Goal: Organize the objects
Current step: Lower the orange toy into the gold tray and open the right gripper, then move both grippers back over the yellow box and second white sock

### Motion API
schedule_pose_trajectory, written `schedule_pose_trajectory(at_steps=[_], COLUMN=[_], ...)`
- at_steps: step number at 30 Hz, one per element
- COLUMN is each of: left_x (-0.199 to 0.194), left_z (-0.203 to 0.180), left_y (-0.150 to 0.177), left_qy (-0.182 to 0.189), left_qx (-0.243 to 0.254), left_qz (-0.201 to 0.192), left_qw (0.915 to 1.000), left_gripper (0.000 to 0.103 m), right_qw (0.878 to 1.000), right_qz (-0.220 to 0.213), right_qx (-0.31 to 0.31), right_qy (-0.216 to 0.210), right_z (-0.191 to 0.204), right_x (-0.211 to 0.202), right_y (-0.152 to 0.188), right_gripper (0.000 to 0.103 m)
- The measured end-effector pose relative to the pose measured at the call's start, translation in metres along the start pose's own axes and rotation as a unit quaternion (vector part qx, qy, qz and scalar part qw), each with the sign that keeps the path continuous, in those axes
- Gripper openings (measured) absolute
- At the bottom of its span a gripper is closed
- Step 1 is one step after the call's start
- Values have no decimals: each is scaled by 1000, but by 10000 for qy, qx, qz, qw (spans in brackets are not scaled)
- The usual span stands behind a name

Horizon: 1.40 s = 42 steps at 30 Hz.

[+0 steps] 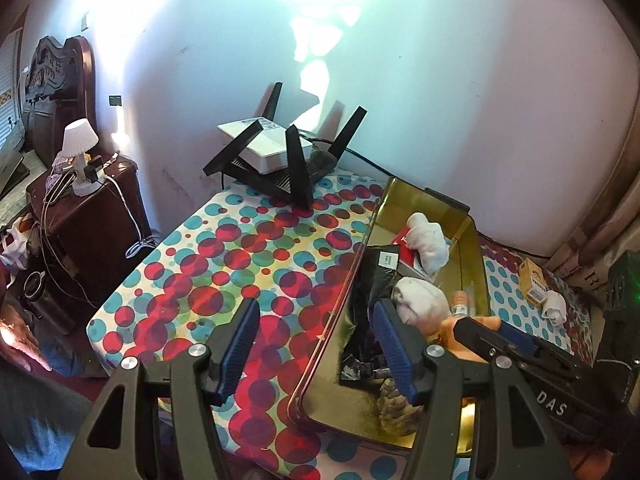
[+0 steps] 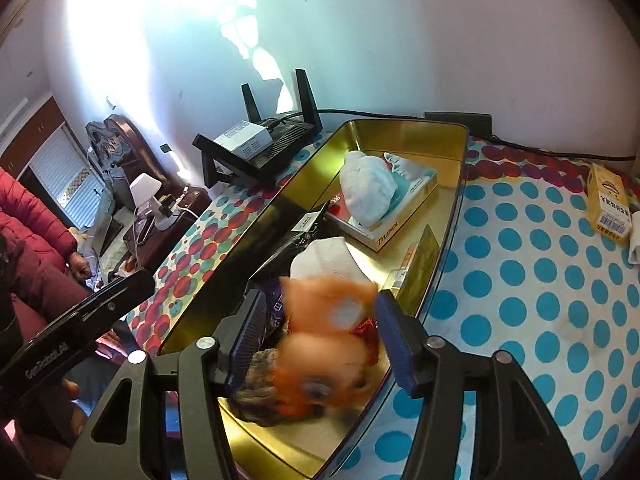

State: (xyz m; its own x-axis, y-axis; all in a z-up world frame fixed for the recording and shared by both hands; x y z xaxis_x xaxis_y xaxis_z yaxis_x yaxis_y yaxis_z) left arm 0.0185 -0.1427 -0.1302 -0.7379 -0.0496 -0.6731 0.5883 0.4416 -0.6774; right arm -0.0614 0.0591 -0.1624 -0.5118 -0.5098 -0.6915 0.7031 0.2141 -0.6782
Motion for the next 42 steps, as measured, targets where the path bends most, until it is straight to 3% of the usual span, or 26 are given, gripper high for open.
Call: schedule_pose_trajectory(at_steps=[19,32,42], left_x=[8,13,19], left_z=[-24,-76,-127], left_y=[-2,-2,13], left_qy=[87,397,754], left_qx=[65,404,746], left_qz=[127,124,254], left_qw=[9999,9983,9940], left_gripper=[61,61,61], right_qw=[9992,9980,9945], right_qz=[-372,-505,-488], right_qx=[-111,208,475], right_qy=[31,307,800], right_z=[-6,-51,-101], right_x=[-27,-47,-59], right_y=[-10,-9,4], right_gripper=[65,65,66])
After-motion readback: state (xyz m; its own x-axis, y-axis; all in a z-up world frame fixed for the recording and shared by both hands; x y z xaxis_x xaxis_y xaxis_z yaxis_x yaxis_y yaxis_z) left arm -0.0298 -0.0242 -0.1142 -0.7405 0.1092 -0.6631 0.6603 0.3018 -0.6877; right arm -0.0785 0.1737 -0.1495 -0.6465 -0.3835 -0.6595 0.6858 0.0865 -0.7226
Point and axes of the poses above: each gripper's, at about its wrist camera, not at the fingertips, and x roughly the way its jaws point, z to its left, y to its underside, the point moved 1 cm from there along x, roughly the way its jaws point, and after that the axes turned 6 degrees about -x, right-handed, at the moved point
